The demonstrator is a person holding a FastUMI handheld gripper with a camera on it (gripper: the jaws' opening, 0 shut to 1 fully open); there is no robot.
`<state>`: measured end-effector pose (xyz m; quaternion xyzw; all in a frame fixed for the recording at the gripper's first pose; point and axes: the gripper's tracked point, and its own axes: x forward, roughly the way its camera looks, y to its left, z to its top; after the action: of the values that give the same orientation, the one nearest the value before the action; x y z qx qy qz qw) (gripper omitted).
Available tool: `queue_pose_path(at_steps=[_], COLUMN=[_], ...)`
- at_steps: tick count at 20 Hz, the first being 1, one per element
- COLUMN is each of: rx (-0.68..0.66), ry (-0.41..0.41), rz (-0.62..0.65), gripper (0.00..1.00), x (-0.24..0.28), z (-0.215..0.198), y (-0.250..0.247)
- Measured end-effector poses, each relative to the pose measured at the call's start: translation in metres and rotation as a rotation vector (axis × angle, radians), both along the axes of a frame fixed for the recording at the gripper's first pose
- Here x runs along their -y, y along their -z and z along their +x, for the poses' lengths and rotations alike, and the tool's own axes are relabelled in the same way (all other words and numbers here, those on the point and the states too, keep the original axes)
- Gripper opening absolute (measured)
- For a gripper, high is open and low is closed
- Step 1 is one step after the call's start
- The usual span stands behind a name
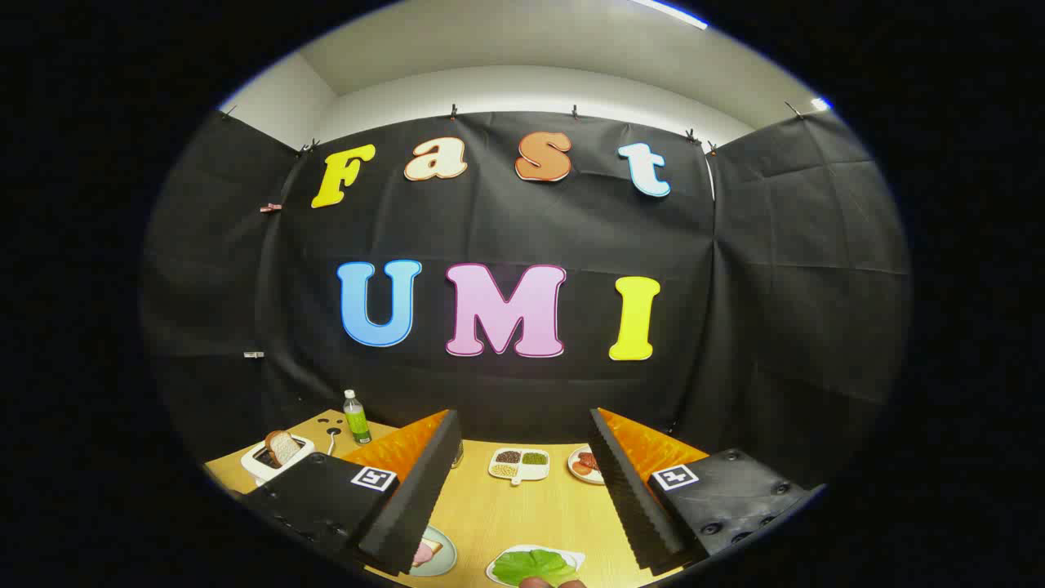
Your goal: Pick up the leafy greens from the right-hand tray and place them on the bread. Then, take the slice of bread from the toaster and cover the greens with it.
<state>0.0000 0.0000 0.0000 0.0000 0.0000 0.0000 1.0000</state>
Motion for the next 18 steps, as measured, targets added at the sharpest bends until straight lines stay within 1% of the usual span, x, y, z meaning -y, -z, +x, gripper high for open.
queue_pose_path(at_steps=[7,10,13,18], rx=[-0.022,-0.045,-0.072,-0.1], ry=[-0.005,0.004,0.028,0.074], rz=[-0.017,0.002,0.034,0.042], gripper=[0.97,0.97,0.97,0.97], x=[-0.009,-0.009,-0.005,0.013], z=[-0.004,-0.006,-0.007,-0.007], y=[0.01,0.019,0.027,0.041])
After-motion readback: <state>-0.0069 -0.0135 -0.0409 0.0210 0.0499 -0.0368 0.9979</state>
